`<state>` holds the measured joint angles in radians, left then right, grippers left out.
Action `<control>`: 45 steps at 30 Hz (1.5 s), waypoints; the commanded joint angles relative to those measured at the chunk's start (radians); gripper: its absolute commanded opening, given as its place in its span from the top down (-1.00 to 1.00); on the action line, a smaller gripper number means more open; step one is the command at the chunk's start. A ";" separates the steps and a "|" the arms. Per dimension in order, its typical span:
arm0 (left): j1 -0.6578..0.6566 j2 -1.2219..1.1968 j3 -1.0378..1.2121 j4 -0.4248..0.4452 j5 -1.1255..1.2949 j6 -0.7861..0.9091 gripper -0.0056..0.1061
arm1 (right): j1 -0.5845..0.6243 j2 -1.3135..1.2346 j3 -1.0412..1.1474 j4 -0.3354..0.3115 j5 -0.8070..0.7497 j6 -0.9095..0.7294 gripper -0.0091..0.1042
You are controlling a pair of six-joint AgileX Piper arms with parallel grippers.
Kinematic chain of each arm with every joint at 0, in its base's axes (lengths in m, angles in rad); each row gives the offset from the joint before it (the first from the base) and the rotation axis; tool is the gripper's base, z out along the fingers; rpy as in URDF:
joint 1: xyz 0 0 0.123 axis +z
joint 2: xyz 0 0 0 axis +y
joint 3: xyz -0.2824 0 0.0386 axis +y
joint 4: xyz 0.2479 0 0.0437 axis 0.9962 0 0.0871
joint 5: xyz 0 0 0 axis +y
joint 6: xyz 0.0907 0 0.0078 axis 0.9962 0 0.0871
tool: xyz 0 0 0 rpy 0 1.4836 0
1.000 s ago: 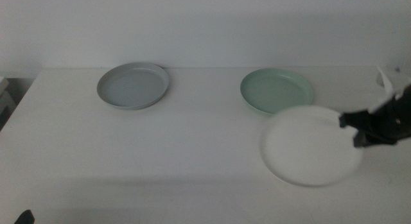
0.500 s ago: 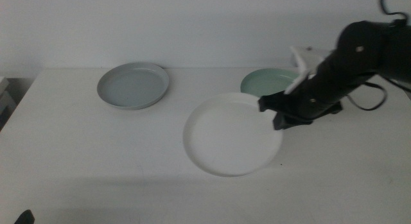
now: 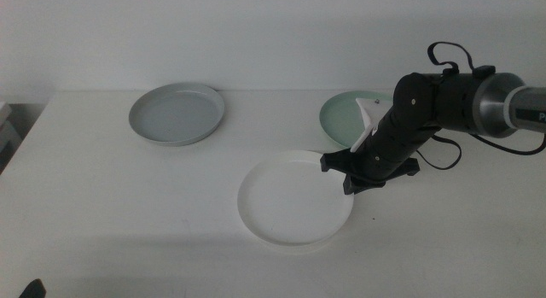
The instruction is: Stack the three bowls on top of each other.
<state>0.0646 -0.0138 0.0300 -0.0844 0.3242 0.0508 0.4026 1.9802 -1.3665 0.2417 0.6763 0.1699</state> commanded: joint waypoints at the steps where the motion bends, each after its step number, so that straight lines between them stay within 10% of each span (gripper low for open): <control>1: -0.006 -0.014 0.006 -0.009 -0.076 -0.006 -0.69 | 0.002 -0.050 -0.032 0.010 -0.046 -0.003 0.84; 8: -0.006 -0.014 0.006 -0.009 -0.076 -0.006 -0.69 | 0.001 -0.050 -0.032 -0.014 -0.061 -0.003 0.59; 19: -0.006 -0.014 0.006 -0.009 -0.076 -0.006 -0.69 | -0.035 -0.176 -0.126 -0.180 -0.021 0.001 -0.49; 45: -0.006 -0.014 0.006 -0.009 -0.076 -0.006 -0.69 | -0.320 0.333 -0.791 -0.179 0.248 -0.010 -0.29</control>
<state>0.0646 -0.0138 0.0300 -0.0844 0.3242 0.0508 0.0896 2.3688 -2.1177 0.0523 0.9611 0.1688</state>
